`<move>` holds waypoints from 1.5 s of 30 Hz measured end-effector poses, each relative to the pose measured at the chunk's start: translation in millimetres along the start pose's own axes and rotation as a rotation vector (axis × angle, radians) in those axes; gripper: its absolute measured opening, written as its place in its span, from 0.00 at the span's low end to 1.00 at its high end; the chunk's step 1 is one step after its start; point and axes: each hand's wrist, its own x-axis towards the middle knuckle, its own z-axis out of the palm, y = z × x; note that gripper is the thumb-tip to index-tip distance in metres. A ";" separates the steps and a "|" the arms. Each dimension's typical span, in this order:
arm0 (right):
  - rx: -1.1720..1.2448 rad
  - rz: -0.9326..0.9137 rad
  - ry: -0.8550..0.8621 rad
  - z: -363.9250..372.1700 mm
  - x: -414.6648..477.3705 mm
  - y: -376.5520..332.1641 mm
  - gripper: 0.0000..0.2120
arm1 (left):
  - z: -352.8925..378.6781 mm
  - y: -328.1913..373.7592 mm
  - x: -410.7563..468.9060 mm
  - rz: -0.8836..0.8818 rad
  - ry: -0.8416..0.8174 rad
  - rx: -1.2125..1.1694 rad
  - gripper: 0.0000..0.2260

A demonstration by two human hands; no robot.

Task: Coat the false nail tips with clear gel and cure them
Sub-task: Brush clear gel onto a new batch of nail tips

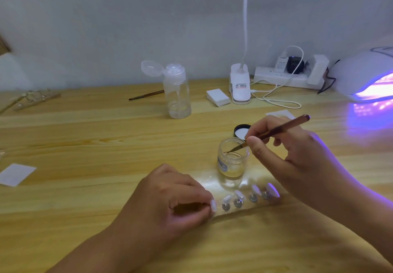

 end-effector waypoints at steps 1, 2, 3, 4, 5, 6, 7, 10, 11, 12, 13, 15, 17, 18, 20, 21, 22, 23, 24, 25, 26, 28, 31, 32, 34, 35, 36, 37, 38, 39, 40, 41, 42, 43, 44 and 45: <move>-0.006 0.004 -0.009 0.5 0.1 0.4 0.03 | -0.1 0.7 0.3 0.019 0.016 0.024 0.05; -0.014 0.005 -0.015 0.8 0.1 0.5 0.03 | -0.3 1.6 0.6 0.036 0.026 0.041 0.05; -0.018 0.006 -0.018 1.2 0.2 0.6 0.03 | -0.5 2.5 0.8 0.049 0.029 0.049 0.05; -0.020 0.007 -0.022 1.5 0.3 0.7 0.03 | -0.7 2.9 0.5 0.056 0.030 0.052 0.05; -0.023 0.007 -0.028 1.7 0.2 0.6 0.03 | -1.0 3.1 0.0 0.054 0.028 0.047 0.05; -0.027 0.008 -0.035 1.9 0.0 0.7 0.03 | -1.2 3.0 -0.4 0.044 0.025 0.039 0.05; -0.033 0.010 -0.042 2.0 -0.2 0.9 0.03 | -1.5 3.1 -0.8 0.028 0.021 0.028 0.05; -0.052 0.015 -0.065 2.4 -0.7 1.3 0.03 | -1.5 3.1 -1.3 -0.013 0.008 0.007 0.05; -0.058 0.017 -0.071 2.7 -0.8 1.2 0.03 | -1.4 3.1 -1.0 -0.021 0.003 0.004 0.05; -0.065 0.019 -0.075 3.1 -0.8 1.3 0.02 | -1.3 3.2 -0.9 -0.025 0.001 0.003 0.05; -0.073 0.019 -0.077 3.4 -0.9 1.5 0.02 | -1.3 3.5 -0.8 -0.026 0.001 0.007 0.05; -0.082 0.020 -0.081 4.0 -0.8 1.3 0.02 | -1.6 4.4 -1.1 -0.018 0.002 0.024 0.05; -0.083 0.022 -0.081 4.1 -1.4 1.3 0.02 | -2.2 5.6 -1.4 -0.005 0.005 0.035 0.06; -0.083 0.021 -0.078 4.2 -1.5 1.0 0.02 | -2.5 6.0 -1.3 -0.001 0.008 0.035 0.06; -0.080 0.022 -0.064 4.3 -1.8 0.5 0.02 | -3.0 6.4 -1.4 0.003 0.010 0.034 0.06; -0.075 0.022 -0.053 4.2 -1.9 0.4 0.02 | -3.1 6.3 -1.5 0.004 0.013 0.038 0.06; -0.068 0.020 -0.040 4.1 -1.8 0.3 0.02 | -2.9 6.1 -1.8 0.004 0.018 0.044 0.06; -0.063 0.017 -0.026 3.7 -1.9 0.2 0.03 | -2.7 6.3 -1.9 -0.001 0.022 0.047 0.05; -0.056 0.011 -0.014 3.5 -1.8 0.1 0.03 | -2.5 6.5 -2.1 -0.011 0.030 0.044 0.05; -0.054 0.003 -0.001 3.3 -2.2 0.1 0.04 | -2.3 6.8 -2.2 -0.026 0.043 0.033 0.05; -0.051 -0.003 0.012 3.0 -2.8 -0.5 0.05 | -2.1 7.2 -2.4 -0.047 0.059 0.016 0.05; -0.025 -0.002 0.048 2.1 -3.5 -3.1 0.04 | -2.1 8.1 -2.5 -0.096 0.092 -0.042 0.04; 0.037 -0.007 0.128 -1.2 -4.8 -6.2 0.04 | -2.6 8.7 -1.6 -0.152 0.130 -0.164 0.03; 0.055 -0.006 0.149 -2.5 -5.3 -6.4 0.05 | -2.9 8.9 -1.4 -0.173 0.142 -0.200 0.06; 0.075 0.001 0.173 -4.4 -6.0 -6.1 0.07 | -2.8 8.4 -1.4 -0.225 0.155 -0.263 0.09; 0.078 0.005 0.179 -4.9 -6.5 -5.7 0.08 | -2.4 7.8 -1.5 -0.256 0.158 -0.291 0.10; 0.082 0.007 0.183 -5.1 -7.0 -5.6 0.08 | -1.9 7.3 -1.7 -0.292 0.156 -0.318 0.10; 0.087 0.006 0.187 -5.2 -7.5 -5.7 0.08 | -1.2 6.7 -1.5 -0.327 0.148 -0.351 0.10; 0.094 0.004 0.193 -5.2 -7.7 -6.1 0.07 | -0.7 5.8 -1.0 -0.357 0.133 -0.389 0.10; 0.099 0.001 0.200 -5.2 -7.9 -6.7 0.07 | -0.2 5.1 -0.4 -0.384 0.117 -0.428 0.10; 0.101 -0.001 0.208 -5.1 -7.9 -7.4 0.06 | 0.1 4.6 0.1 -0.407 0.104 -0.462 0.10; 0.102 -0.002 0.216 -4.9 -7.8 -8.0 0.06 | 0.4 4.0 0.5 -0.425 0.096 -0.488 0.10; 0.103 -0.002 0.224 -4.8 -7.9 -8.6 0.06 | 0.3 3.4 0.7 -0.438 0.092 -0.509 0.08; 0.105 -0.001 0.231 -4.7 -8.0 -9.0 0.06 | 0.4 3.0 0.9 -0.450 0.090 -0.529 0.06; 0.107 -0.001 0.238 -4.6 -8.2 -9.3 0.06 | 0.3 2.7 0.9 -0.461 0.089 -0.545 0.04; 0.109 -0.002 0.244 -4.8 -8.5 -9.6 0.06 | 0.3 2.5 0.7 -0.469 0.091 -0.560 0.04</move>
